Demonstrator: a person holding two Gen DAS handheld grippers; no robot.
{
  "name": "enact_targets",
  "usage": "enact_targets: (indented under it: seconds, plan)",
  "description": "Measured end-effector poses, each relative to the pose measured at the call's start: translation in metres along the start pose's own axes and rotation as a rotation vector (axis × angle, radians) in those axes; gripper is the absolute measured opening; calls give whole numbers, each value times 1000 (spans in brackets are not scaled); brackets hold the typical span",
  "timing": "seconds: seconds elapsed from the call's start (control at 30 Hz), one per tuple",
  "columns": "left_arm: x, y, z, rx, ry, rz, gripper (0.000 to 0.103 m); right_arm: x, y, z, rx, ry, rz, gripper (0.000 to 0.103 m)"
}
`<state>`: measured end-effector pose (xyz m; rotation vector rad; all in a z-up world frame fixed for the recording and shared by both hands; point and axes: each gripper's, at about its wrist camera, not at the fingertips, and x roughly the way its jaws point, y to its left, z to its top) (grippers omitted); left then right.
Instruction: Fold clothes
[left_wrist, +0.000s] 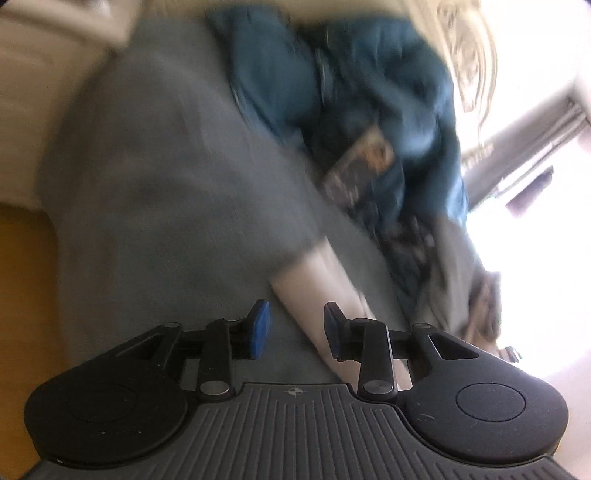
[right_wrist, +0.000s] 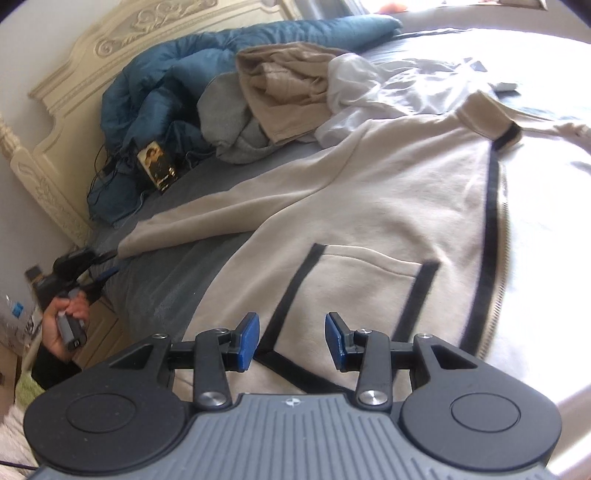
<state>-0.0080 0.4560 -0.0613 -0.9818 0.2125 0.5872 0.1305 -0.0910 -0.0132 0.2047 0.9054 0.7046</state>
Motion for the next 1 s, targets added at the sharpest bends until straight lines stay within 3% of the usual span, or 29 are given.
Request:
enact_targets:
  seconds: [0.07,0.13,0.53,0.6,0.67,0.73,0.87,1.0]
  plan:
    - [-5,-16,-5,29,-42,-10,32,-8,-5,-5,29,-19,5,42]
    - [0,-47,-14,89,-10,-67,32,-17,-9,-11,53,-37,6,42]
    - [136,-257,-186,589,685,-420,35,-56,-35,-39,112,-101,-81,42]
    - [148,-278,-218,687,745,-428,35,-62,-44,-44,124,-110,-95,42]
    - [164,-285,-242,770,714,-371,33,-66,-53,-47,135,-117,-112,42]
    - [167,-286,-252,793,640,-362,29,-69,-64,-49,154,-124,-128,42]
    - [172,-286,-243,749,620,-348,29,-78,-84,-54,199,-150,-124,42]
    - [153,-294,-238,775,528,-312,34,-88,-100,-60,233,-172,-91,42]
